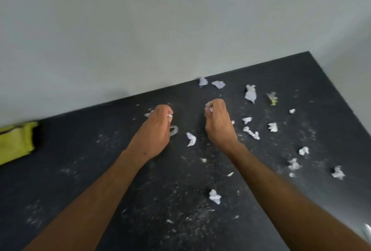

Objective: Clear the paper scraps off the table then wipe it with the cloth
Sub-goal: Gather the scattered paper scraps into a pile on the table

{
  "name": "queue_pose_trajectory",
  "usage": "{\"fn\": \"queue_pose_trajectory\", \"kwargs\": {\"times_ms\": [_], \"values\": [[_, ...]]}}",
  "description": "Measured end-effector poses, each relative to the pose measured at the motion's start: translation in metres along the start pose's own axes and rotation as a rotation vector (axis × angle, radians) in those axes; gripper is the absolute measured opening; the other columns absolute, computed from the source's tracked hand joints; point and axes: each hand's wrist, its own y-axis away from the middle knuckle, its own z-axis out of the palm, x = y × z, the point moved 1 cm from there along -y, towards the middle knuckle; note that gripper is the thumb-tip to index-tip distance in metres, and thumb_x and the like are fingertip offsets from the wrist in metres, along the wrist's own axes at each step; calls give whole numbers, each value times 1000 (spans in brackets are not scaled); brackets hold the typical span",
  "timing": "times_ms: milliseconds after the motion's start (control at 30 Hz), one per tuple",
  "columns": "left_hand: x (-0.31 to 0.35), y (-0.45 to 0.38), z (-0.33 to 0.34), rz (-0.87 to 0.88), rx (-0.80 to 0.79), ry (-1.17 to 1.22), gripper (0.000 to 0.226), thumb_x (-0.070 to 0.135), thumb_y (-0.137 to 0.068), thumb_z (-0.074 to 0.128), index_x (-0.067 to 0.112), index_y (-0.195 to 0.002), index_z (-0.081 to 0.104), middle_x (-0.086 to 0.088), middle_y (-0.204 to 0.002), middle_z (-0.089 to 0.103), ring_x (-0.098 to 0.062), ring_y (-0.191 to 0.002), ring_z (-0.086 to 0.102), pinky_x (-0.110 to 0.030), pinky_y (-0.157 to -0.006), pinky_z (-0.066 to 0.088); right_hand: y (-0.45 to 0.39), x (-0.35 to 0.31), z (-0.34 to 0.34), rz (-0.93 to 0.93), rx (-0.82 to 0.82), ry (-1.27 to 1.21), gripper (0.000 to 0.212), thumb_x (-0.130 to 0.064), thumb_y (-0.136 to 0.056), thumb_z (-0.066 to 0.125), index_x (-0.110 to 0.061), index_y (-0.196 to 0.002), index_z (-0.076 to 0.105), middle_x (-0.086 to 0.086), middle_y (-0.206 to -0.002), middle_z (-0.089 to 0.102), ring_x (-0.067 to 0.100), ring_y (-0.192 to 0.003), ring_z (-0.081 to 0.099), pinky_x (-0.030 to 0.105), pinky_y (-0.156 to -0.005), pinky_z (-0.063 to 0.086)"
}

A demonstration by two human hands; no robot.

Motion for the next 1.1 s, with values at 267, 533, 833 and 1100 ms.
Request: {"fn": "queue_pose_trajectory", "kwargs": {"times_ms": [267, 533, 833, 1100], "values": [[114, -89, 88, 126, 12, 21, 14, 23, -108, 37, 15, -114, 48, 0, -106, 53, -16, -91, 53, -30, -84, 43, -29, 138, -126, 83, 157, -26, 8, -7, -103, 41, -8, -102, 48, 6, -105, 47, 5, -83, 39, 11, -74, 31], [277, -211, 224, 274, -18, 20, 13, 20, -105, 44, 14, -114, 51, 4, -103, 51, -11, -89, 50, -29, -84, 44, -67, 294, -234, 181, 116, 79, 10, -11, -106, 36, -14, -108, 45, 0, -111, 43, 18, -85, 50, 14, -73, 37], [325, -283, 312, 346, -91, -222, 25, 24, -100, 51, 20, -124, 50, -2, -126, 51, -21, -118, 51, -41, -111, 35, -80, 368, -251, 61, 54, 258, 25, -23, -105, 33, -13, -114, 55, 4, -112, 52, 21, -96, 46, 41, -90, 42], [318, -245, 274, 231, -124, 137, 58, 0, -98, 47, 15, -154, 38, -3, -156, 46, -17, -151, 31, -40, -128, 17, -60, 322, -260, -122, 143, 174, 34, -14, -103, 42, -1, -131, 57, 12, -130, 60, 25, -124, 51, 41, -111, 37]]}}
